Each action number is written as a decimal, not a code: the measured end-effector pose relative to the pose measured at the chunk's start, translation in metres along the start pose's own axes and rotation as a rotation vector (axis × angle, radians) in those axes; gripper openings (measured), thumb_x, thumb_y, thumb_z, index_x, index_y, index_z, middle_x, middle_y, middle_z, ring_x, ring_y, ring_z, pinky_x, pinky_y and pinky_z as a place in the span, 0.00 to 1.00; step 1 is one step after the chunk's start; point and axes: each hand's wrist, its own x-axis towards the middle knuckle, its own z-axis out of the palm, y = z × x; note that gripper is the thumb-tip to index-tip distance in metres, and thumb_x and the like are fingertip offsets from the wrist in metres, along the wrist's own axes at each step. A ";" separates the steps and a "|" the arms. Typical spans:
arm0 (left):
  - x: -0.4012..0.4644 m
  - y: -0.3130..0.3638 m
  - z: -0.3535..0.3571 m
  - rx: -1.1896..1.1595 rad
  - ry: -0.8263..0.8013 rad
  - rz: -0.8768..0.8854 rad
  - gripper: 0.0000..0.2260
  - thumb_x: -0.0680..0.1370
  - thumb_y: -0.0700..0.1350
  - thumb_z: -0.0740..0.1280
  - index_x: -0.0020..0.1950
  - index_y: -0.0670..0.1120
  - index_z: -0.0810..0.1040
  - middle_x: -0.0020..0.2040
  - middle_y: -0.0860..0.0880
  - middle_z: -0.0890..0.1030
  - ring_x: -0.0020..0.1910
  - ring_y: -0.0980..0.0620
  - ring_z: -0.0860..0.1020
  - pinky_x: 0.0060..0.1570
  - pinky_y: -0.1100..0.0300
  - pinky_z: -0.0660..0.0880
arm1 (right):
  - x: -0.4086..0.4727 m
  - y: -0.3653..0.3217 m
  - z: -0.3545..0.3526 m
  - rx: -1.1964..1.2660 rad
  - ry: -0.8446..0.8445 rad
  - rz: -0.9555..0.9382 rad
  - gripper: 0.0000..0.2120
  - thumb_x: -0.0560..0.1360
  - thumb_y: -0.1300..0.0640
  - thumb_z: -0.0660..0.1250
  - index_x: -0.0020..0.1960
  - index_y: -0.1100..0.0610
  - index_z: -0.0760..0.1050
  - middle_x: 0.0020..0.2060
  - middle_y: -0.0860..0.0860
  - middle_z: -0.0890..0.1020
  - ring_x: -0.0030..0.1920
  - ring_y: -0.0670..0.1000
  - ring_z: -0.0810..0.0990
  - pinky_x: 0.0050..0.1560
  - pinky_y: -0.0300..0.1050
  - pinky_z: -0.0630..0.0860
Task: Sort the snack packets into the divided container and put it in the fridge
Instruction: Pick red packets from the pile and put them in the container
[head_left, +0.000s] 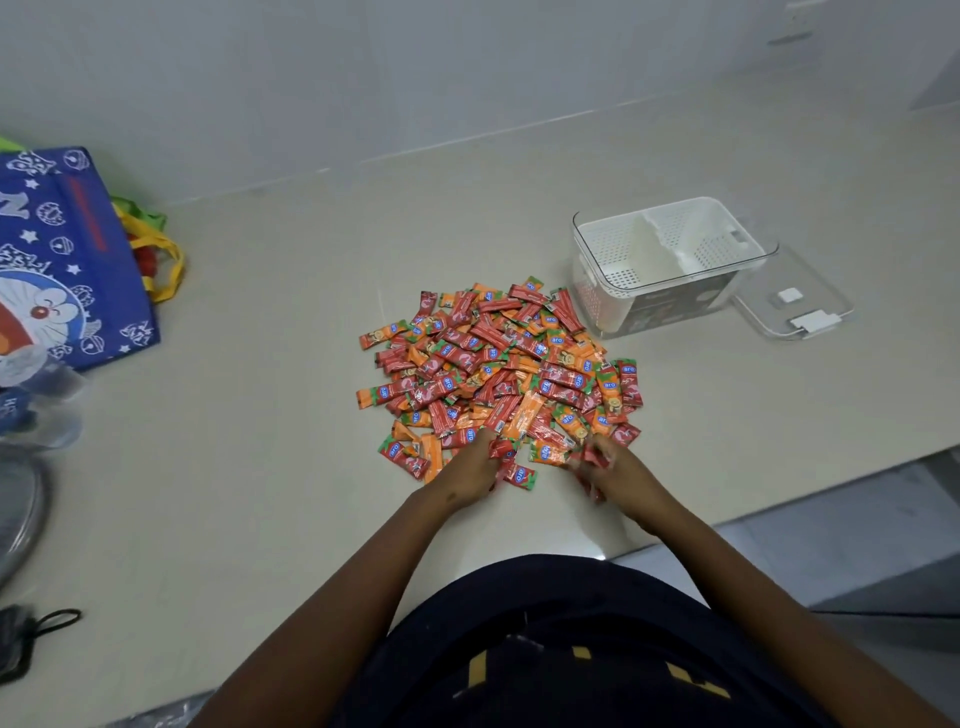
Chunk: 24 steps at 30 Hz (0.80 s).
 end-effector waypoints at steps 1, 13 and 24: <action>0.001 0.000 0.002 0.042 0.002 0.008 0.17 0.82 0.44 0.58 0.71 0.45 0.62 0.65 0.45 0.74 0.61 0.46 0.74 0.56 0.55 0.72 | -0.003 0.000 -0.007 0.107 0.025 0.030 0.10 0.78 0.52 0.65 0.53 0.58 0.72 0.39 0.54 0.80 0.35 0.51 0.77 0.37 0.43 0.73; 0.016 -0.002 0.029 0.479 0.059 0.120 0.15 0.79 0.48 0.64 0.63 0.44 0.71 0.61 0.43 0.76 0.59 0.44 0.74 0.53 0.55 0.70 | 0.010 0.016 -0.053 0.032 0.082 0.104 0.09 0.75 0.53 0.69 0.54 0.53 0.76 0.45 0.51 0.82 0.41 0.50 0.80 0.36 0.41 0.76; 0.018 0.002 0.038 0.673 0.192 0.191 0.08 0.78 0.48 0.64 0.54 0.46 0.77 0.55 0.44 0.79 0.55 0.44 0.72 0.50 0.54 0.69 | 0.043 0.032 -0.064 -0.491 -0.039 -0.068 0.18 0.70 0.56 0.73 0.59 0.54 0.78 0.54 0.53 0.83 0.54 0.55 0.81 0.51 0.43 0.73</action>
